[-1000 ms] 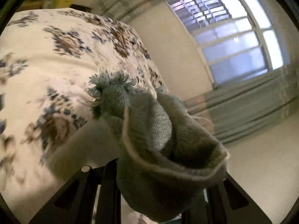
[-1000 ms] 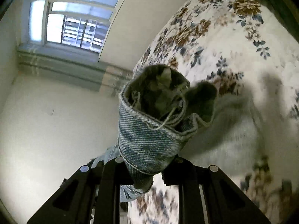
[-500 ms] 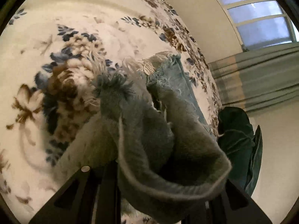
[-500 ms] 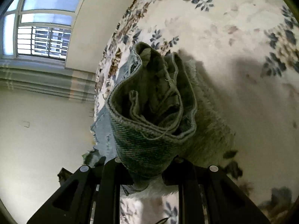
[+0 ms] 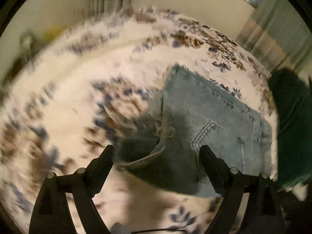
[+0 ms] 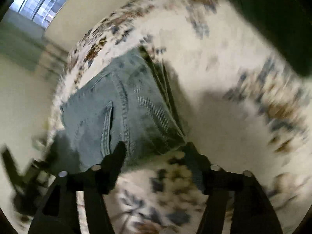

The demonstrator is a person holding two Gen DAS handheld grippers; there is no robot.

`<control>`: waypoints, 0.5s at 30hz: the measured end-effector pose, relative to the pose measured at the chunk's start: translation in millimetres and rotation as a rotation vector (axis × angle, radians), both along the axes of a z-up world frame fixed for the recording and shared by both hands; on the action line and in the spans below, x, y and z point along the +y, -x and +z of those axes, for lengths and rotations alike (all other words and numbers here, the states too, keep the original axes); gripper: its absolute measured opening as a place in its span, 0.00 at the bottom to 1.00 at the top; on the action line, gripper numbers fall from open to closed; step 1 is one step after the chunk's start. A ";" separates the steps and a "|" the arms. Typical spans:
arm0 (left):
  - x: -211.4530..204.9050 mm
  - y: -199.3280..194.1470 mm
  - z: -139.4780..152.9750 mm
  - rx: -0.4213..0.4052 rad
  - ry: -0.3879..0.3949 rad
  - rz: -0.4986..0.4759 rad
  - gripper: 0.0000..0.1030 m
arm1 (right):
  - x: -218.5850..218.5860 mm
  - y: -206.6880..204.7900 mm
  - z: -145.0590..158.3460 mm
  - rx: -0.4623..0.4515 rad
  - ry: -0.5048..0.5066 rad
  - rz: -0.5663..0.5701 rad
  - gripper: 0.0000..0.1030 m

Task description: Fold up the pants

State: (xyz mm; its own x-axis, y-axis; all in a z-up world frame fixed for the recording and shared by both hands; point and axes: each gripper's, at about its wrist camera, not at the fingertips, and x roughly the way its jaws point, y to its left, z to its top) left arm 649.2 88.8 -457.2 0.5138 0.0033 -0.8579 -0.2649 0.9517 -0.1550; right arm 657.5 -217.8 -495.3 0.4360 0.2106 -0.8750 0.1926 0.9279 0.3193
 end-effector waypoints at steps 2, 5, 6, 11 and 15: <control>-7.3 15.5 15.1 0.006 -0.090 -0.024 0.85 | 12.2 12.1 25.5 -0.028 0.115 0.035 0.94; -13.6 35.2 34.4 0.013 -0.166 -0.041 0.85 | 24.7 41.0 67.0 -0.077 0.240 0.059 0.98; -15.7 42.8 43.1 0.011 -0.183 -0.042 0.85 | 25.2 50.9 77.7 -0.086 0.255 0.060 0.98; -28.4 90.4 101.5 -0.035 -0.237 -0.052 0.85 | 27.1 111.6 149.3 -0.135 0.298 0.059 0.98; -40.5 137.9 159.0 -0.101 -0.259 -0.071 0.85 | 22.8 165.5 205.1 -0.185 0.323 0.049 0.99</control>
